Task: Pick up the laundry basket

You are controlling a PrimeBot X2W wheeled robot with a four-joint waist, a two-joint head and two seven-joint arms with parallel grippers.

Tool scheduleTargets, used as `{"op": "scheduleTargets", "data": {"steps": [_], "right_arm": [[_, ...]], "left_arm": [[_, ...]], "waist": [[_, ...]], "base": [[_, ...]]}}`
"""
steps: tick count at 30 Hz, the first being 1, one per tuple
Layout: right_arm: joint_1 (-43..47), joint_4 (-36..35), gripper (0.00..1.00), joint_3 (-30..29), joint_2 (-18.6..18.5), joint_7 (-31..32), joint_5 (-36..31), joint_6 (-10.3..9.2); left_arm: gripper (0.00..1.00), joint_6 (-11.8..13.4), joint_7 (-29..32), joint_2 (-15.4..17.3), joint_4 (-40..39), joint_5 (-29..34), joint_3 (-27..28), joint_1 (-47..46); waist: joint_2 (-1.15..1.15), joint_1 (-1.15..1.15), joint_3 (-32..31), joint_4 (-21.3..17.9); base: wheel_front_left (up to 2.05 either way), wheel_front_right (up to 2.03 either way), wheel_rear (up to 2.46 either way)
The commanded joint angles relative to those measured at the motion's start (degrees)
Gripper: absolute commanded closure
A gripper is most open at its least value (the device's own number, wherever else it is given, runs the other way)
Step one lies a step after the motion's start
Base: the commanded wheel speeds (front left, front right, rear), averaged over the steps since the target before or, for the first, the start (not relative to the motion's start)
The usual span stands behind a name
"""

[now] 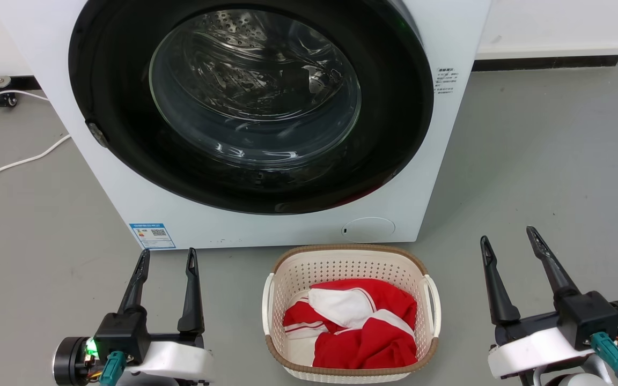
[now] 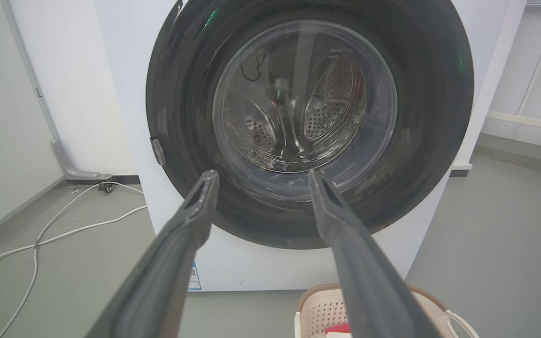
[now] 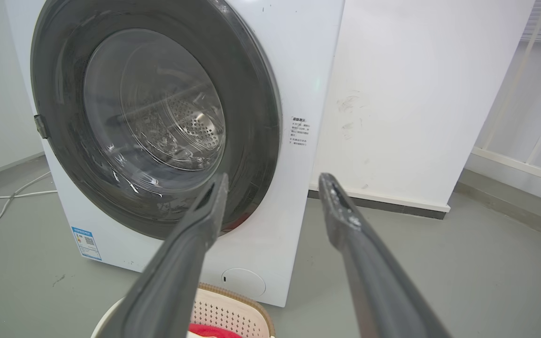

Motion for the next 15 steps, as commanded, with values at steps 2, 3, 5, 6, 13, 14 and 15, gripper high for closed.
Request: {"op": "scheduleTargets", "data": {"steps": [2,3,5,6,13,14,15], "right_arm": [[0.7,0.1,0.0,-0.2,-0.3,-0.1,0.4,-0.02],[0.7,0.2,0.0,-0.3,-0.3,-0.1,0.5,-0.02],[0.7,0.4,0.0,-0.3,-0.3,-0.1,1.0,-0.02],[0.7,0.5,0.0,-0.3,-0.2,-0.1,1.1,-0.02],[0.7,1.1,0.0,-0.4,-0.2,-0.1,2.0,-0.02],[0.7,1.2,0.0,-0.4,-0.2,-0.1,2.1,-0.02],[0.7,1.3,0.0,-0.4,-0.2,-0.1,2.2,-0.02]], "left_arm": [[0.0,0.3,-0.4,0.2,0.2,0.0,-0.1,0.3],[0.0,0.3,-0.4,0.2,0.3,0.0,-0.1,0.4],[0.0,0.4,-0.4,0.2,0.3,0.0,-0.1,0.6],[0.0,0.4,-0.4,0.2,0.4,0.0,-0.1,0.6],[0.0,0.3,-0.4,0.2,0.9,0.2,0.0,0.6],[0.0,0.3,-0.4,0.2,1.0,0.2,0.1,0.6],[0.0,0.3,-0.4,0.2,1.0,0.2,0.1,0.6]], "waist": [[0.0,0.0,0.0,0.1],[0.0,0.0,-0.1,0.1],[0.0,0.0,-0.1,0.1],[0.0,0.0,-0.1,0.1],[0.0,0.0,-0.1,0.2],[0.0,0.0,-0.1,0.2],[0.0,0.0,-0.1,0.2]], "base": [[0.0,0.0,0.0],[0.0,0.0,0.0],[0.0,0.0,0.0],[0.0,0.0,0.0],[0.0,0.0,0.0],[0.0,0.0,0.0],[0.0,0.0,0.0]]}}
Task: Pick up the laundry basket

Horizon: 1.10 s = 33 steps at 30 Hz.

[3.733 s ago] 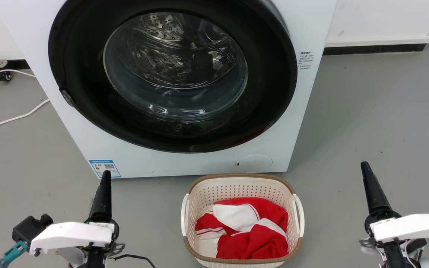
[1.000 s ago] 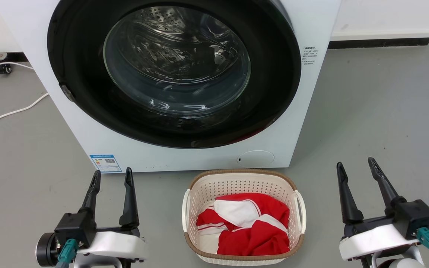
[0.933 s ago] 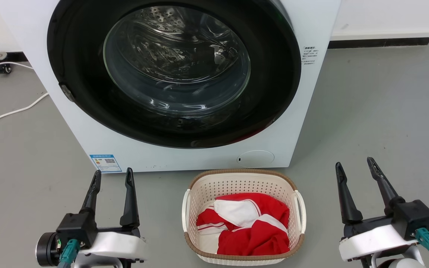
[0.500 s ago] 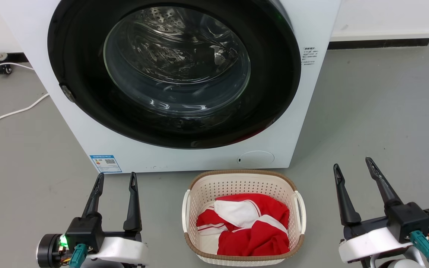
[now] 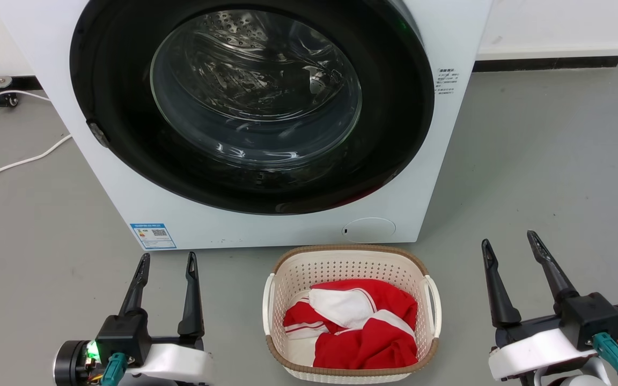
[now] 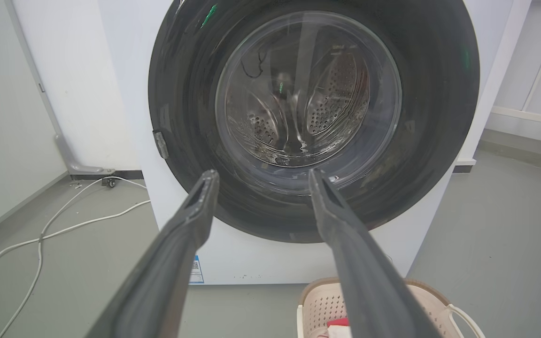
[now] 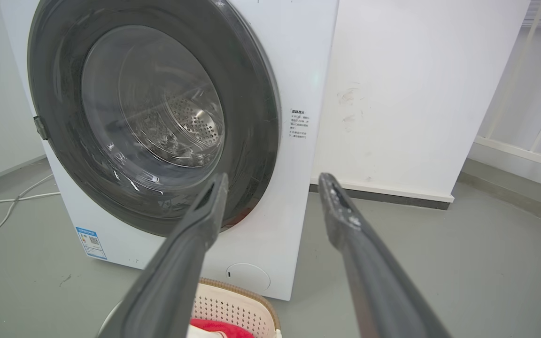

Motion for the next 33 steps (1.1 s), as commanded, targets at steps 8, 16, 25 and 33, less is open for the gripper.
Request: {"op": "scheduleTargets", "data": {"steps": [8,16,25,33], "right_arm": [[0.6,0.3,0.0,0.0,-0.2,-0.1,1.0,-0.02],[-0.3,0.5,0.0,-0.3,-0.2,-0.1,1.4,-0.02],[-4.2,4.7,0.0,-0.1,-0.2,-0.1,0.4,-0.02],[-12.3,14.9,0.0,0.7,-0.2,-0.1,-2.8,-0.03]], "left_arm": [[0.0,-0.2,-0.3,0.2,-0.1,0.5,0.2,0.4],[0.0,0.0,-0.3,0.2,0.3,0.7,0.3,-0.9],[0.0,-1.5,-0.2,0.1,4.6,0.1,-0.3,-6.4],[0.0,-3.9,-0.2,0.1,18.5,-1.6,-1.9,-15.9]], "waist": [[0.0,0.0,0.1,-0.1],[0.0,0.0,1.3,-0.2],[0.0,0.0,7.0,-0.6],[0.0,0.0,15.5,-1.2]], "base": [[0.0,0.0,0.0],[0.0,0.0,0.0],[0.0,0.0,0.0],[0.0,0.0,0.0]]}}
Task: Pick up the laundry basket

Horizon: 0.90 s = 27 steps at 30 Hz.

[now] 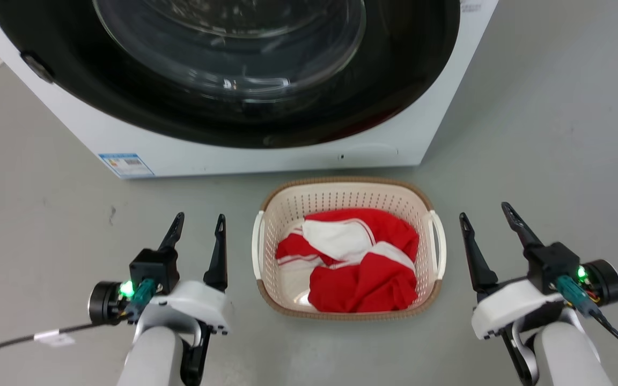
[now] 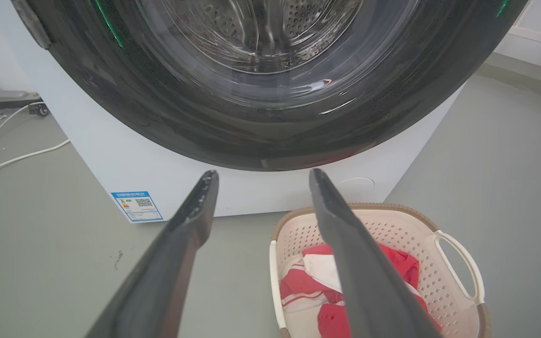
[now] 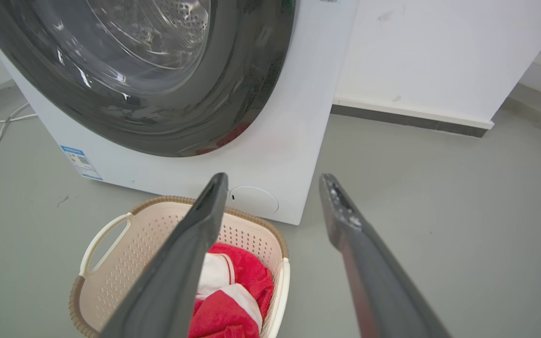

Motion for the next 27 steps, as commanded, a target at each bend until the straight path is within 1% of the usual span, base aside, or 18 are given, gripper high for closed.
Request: {"op": "scheduleTargets", "data": {"steps": [1,3,8,12,17,23,27], "right_arm": [[-1.6,1.3,0.0,0.2,-0.1,-0.1,-0.6,-0.04],[-4.0,4.7,0.0,0.6,-0.1,-0.1,-0.5,-0.04],[-10.7,12.0,0.0,0.6,-0.1,-0.1,-2.8,-0.04],[-15.9,17.1,0.0,0.1,-0.1,-0.1,-5.1,-0.04],[-22.0,23.8,0.0,-0.8,-0.1,-0.1,-8.2,-0.04],[-28.9,31.8,0.0,-3.3,-0.1,-0.1,-11.8,-0.05],[-32.6,36.5,0.0,-4.8,-0.1,-0.1,-13.6,-0.05]], "left_arm": [[0.0,-0.2,-0.2,0.1,1.2,-0.3,-0.1,-1.7],[0.0,-0.7,-0.2,0.1,5.0,-0.6,-0.2,-4.0],[0.0,-2.2,-0.2,0.2,12.9,0.2,-0.6,-10.6],[0.0,-3.1,-0.2,0.6,17.6,0.3,-1.1,-16.0],[0.0,-3.7,-0.2,1.4,24.3,0.6,-1.7,-22.4],[0.0,-4.2,-0.2,2.3,32.5,0.3,-2.3,-29.2],[0.0,-4.3,-0.2,2.7,36.1,0.1,-2.8,-33.3]], "waist": [[0.0,-0.01,3.1,-0.4],[0.0,-0.01,5.2,-0.7],[0.0,-0.01,10.8,-1.1],[0.0,-0.01,15.3,-1.3],[0.0,-0.01,19.9,-1.5],[0.0,-0.01,24.3,-2.3],[0.0,-0.01,26.7,-2.5]], "base": [[0.0,0.0,0.0],[0.0,0.0,0.0],[0.0,0.0,0.0],[0.0,0.0,0.0],[0.0,0.0,0.0],[0.0,0.0,0.0],[0.0,0.0,0.0]]}}
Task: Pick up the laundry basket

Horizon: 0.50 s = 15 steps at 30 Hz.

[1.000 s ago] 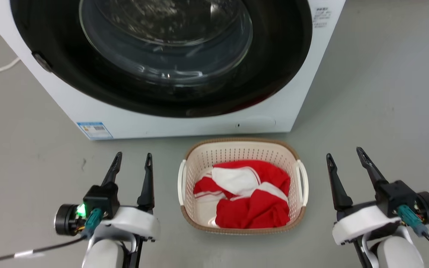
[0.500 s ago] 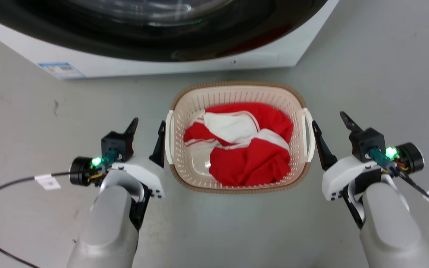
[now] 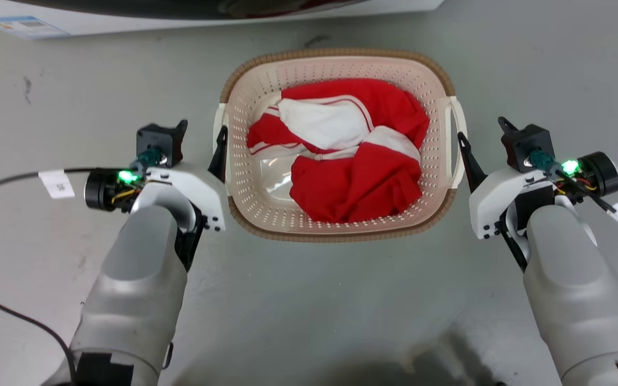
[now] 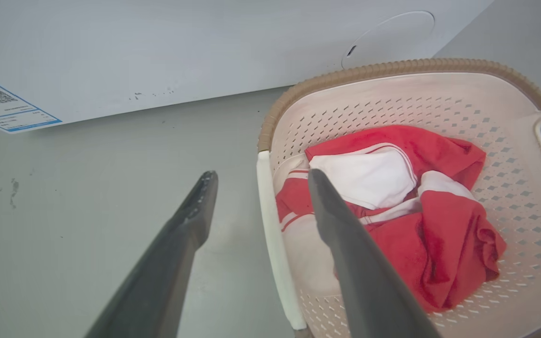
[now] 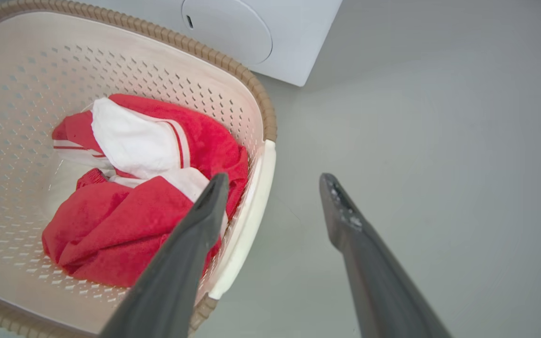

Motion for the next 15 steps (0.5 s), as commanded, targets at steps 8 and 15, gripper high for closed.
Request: {"op": "scheduleTargets", "data": {"steps": [8,15], "right_arm": [[-6.6,7.7,0.0,-1.6,-0.1,-0.1,-1.7,-0.06],[-10.5,13.0,0.0,-2.6,-0.1,-0.1,-2.2,-0.06]], "left_arm": [[0.0,-0.3,-0.2,0.0,7.0,-0.6,-1.7,-6.7],[0.0,-0.4,-0.2,-0.6,11.4,-1.4,-2.9,-10.5]], "waist": [[0.0,-0.01,5.2,-0.2],[0.0,-0.01,8.1,0.2]], "base": [[0.0,0.0,0.0],[0.0,0.0,0.0]]}}
